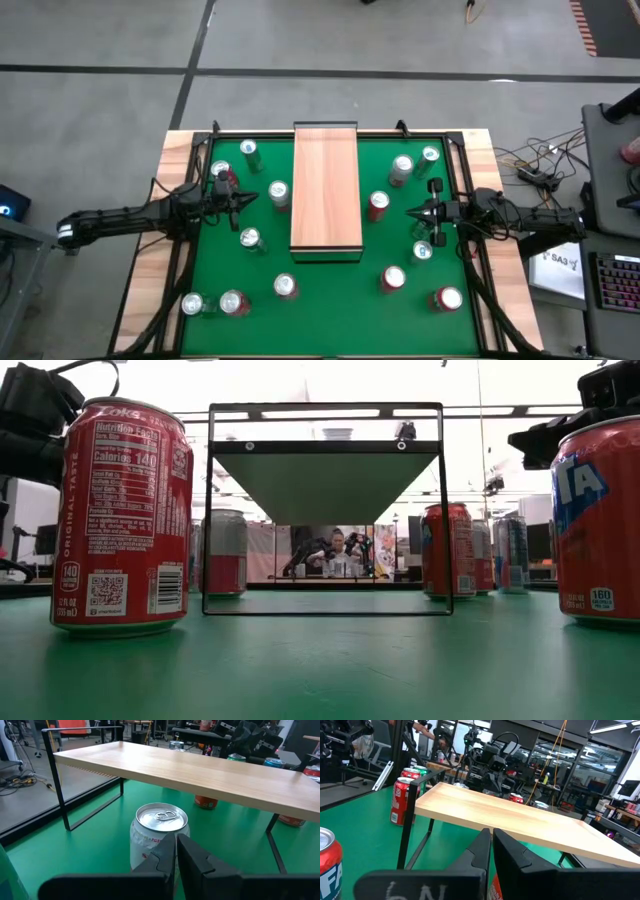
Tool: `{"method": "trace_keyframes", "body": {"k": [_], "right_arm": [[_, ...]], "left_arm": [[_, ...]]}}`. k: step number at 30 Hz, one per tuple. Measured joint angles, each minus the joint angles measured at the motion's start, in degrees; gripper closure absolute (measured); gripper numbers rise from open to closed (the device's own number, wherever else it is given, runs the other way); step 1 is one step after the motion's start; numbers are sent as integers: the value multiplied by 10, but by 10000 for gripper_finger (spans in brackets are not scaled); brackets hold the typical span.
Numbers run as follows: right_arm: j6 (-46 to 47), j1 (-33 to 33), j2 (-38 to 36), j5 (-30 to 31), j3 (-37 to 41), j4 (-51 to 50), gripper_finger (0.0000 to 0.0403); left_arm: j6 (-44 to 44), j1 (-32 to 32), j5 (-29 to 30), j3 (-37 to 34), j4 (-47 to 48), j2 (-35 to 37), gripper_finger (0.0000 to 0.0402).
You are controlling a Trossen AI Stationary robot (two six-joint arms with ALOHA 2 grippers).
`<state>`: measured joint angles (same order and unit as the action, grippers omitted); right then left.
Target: Place canned beverage on shelf
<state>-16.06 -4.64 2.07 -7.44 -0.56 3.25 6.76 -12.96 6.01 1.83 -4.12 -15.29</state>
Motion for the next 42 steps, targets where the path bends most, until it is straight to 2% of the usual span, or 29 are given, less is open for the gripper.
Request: {"method": "trace_keyframes", "body": {"k": [30, 33, 35, 38, 42], "right_arm": [[16, 0, 0, 0, 0, 0, 390], [164, 0, 0, -1, 0, 0, 390], [293, 0, 0, 0, 0, 1, 390], [389, 0, 0, 28, 0, 26, 390], [407, 0, 0, 50, 0, 54, 390]], "left_arm": [[6, 0, 0, 0, -4, 0, 400], [113, 0, -12, 0, -35, 0, 400], [242, 0, -13, 0, -65, 0, 400], [430, 0, -11, 0, -97, 0, 400], [462, -1, -7, 0, -129, 0, 400]]}}
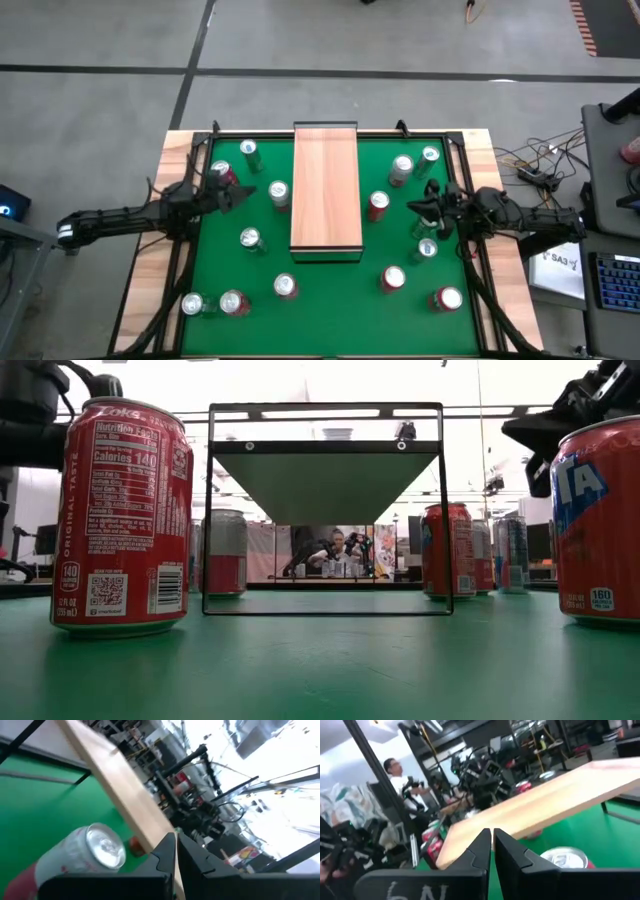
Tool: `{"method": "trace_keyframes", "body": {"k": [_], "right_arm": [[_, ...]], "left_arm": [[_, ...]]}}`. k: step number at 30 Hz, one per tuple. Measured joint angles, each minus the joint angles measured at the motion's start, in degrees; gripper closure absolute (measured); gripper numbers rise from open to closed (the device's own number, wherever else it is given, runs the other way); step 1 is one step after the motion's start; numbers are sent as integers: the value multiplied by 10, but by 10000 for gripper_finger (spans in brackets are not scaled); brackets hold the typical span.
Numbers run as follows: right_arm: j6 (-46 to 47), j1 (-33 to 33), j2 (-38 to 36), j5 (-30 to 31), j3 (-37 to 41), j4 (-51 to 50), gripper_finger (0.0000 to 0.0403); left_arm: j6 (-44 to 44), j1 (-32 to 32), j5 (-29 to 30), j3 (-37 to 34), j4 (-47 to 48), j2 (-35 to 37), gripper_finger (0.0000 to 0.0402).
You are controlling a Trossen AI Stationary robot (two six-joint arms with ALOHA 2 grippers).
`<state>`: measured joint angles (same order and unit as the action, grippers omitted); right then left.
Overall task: Place canned beverage on shelf
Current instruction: Put the white can on the shelf
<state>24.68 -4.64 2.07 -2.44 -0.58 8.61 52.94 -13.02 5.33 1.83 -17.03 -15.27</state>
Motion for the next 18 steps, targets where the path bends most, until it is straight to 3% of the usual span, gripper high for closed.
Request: {"method": "trace_keyframes", "body": {"k": [18], "right_arm": [[107, 0, 0, 11, 0, 111, 390]], "left_arm": [[4, 5, -29, 0, -74, -2, 400]]}}
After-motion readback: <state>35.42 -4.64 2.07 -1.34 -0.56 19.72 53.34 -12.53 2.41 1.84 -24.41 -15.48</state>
